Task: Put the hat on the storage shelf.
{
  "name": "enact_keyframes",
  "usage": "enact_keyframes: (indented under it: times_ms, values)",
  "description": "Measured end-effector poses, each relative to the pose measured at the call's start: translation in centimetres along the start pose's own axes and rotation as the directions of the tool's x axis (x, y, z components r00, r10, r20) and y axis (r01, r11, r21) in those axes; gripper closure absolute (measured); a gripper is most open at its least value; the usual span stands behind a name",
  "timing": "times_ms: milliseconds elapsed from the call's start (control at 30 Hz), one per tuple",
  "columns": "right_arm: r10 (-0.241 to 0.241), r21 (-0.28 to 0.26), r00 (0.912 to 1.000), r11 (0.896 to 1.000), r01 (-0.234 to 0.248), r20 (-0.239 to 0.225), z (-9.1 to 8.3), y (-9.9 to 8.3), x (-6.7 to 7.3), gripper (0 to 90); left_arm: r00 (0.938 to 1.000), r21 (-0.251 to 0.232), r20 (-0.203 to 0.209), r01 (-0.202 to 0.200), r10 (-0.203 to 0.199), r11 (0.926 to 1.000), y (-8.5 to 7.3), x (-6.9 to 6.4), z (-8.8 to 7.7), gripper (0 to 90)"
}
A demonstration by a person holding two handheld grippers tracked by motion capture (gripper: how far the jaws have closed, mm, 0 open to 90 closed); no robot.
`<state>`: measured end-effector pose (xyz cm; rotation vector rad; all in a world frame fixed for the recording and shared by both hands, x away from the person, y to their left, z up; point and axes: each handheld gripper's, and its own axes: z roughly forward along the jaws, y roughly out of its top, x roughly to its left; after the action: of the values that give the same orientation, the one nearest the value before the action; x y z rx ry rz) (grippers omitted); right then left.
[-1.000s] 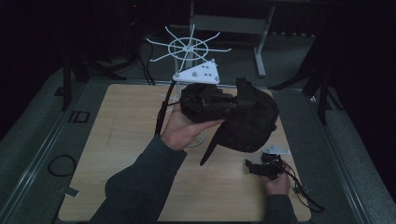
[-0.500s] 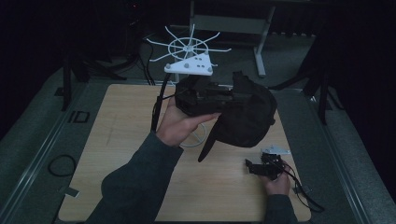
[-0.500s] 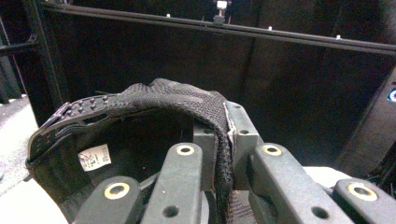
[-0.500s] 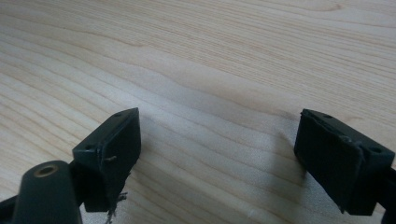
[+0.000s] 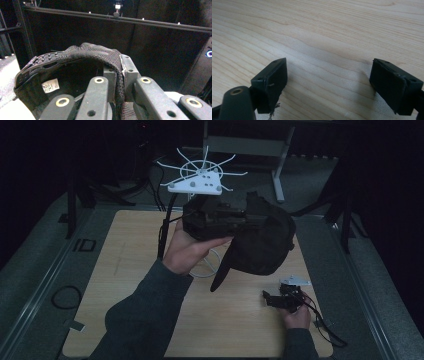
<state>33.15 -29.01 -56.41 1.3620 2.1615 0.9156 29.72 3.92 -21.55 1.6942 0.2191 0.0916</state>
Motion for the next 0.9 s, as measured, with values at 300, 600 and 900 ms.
enact_keyframes:
  times_ms: [300, 600, 900]
  values:
    - [0.001, 0.0, 1.0, 1.0, -0.001, 0.0, 0.0, 0.0, 0.0, 14.4, 0.9999, -0.034, 0.003, 0.017, -0.017, 0.9993, 0.4, 0.6, -1.3, 85.4]
    - [-0.001, -0.001, 1.0, 1.0, 0.001, 0.001, 0.0, 0.0, 0.0, 14.4, 0.9995, -0.043, 0.015, 0.03, -0.029, 0.9986, 0.4, 1.1, -1.8, 85.4]
    - [-0.001, -0.001, 1.0, 1.0, 0.001, 0.001, 0.0, 0.0, 0.0, 14.4, 0.9994, -0.052, 0.023, 0.028, -0.027, 0.9982, 0.4, 1.1, -2.1, 85.3]
